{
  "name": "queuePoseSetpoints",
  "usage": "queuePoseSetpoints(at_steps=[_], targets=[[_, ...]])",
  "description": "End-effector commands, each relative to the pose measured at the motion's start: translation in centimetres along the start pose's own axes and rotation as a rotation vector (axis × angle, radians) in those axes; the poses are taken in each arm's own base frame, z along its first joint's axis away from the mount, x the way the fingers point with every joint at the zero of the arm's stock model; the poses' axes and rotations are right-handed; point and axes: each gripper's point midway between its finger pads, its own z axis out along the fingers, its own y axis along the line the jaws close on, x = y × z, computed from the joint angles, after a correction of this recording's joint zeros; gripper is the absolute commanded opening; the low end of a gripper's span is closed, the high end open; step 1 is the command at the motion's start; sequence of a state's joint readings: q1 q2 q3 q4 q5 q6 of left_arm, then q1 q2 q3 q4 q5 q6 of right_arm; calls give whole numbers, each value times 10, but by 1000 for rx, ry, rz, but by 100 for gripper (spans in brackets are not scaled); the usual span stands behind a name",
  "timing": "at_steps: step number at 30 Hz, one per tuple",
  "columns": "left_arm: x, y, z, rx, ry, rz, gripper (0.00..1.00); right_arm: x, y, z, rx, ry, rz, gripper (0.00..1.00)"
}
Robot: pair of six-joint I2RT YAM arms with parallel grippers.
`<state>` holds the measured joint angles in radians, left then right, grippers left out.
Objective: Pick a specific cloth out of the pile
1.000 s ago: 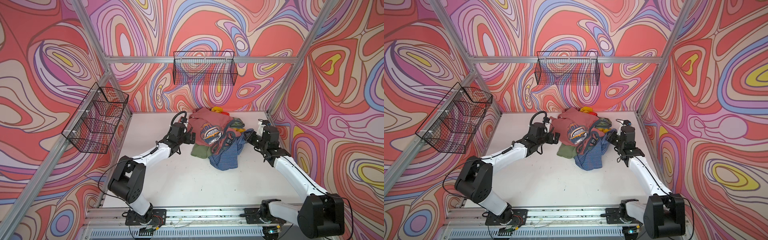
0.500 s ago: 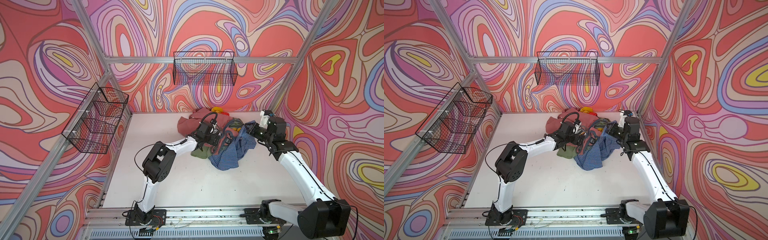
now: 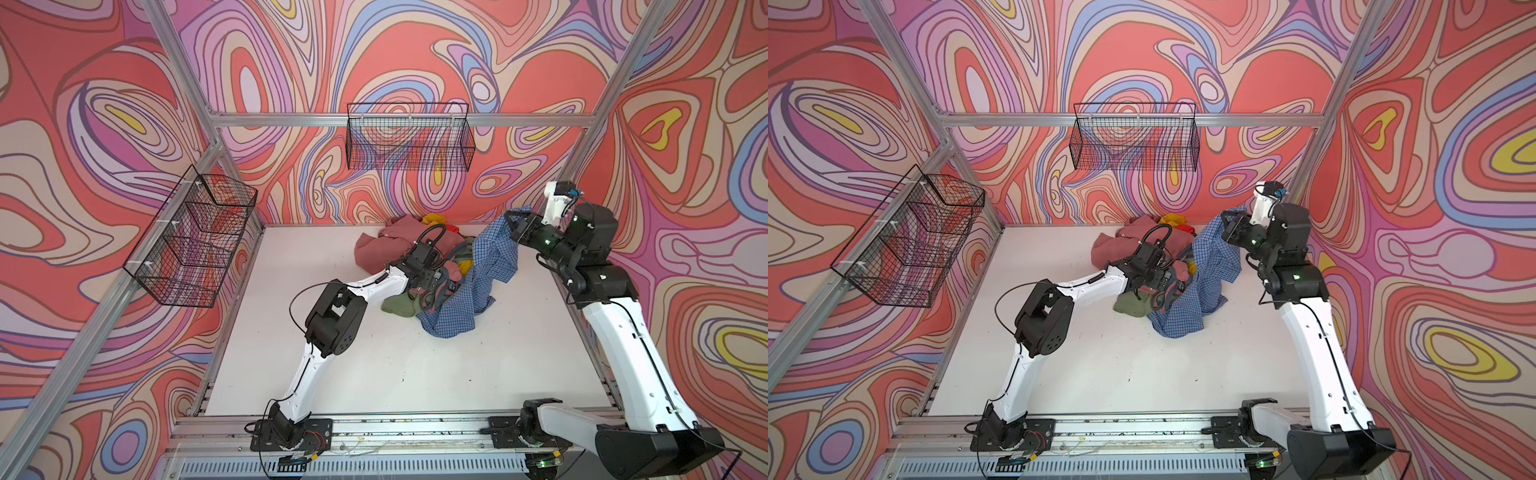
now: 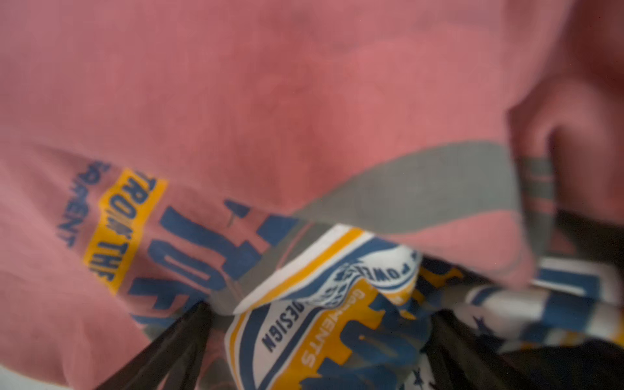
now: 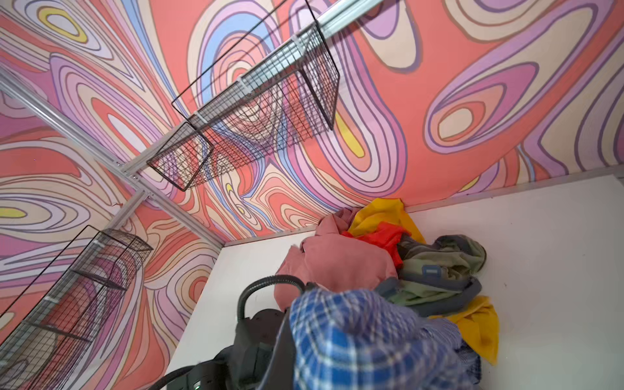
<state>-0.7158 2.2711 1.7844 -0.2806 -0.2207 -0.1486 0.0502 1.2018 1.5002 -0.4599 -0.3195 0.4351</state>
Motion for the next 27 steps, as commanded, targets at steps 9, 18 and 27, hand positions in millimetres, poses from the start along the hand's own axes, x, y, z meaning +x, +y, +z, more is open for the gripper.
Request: queuePoseSetpoints(at_steps=[9,18,27], targets=[[40,20,12,-89,140,-8,100,-53,-8,-44,229,-114,-162,0],[44,21,17,-96,148,1,100,-49,14,-27,109,0,-129,0],[44,21,14,-93,150,-16,100,147,-76,-3,282,359,136,0]])
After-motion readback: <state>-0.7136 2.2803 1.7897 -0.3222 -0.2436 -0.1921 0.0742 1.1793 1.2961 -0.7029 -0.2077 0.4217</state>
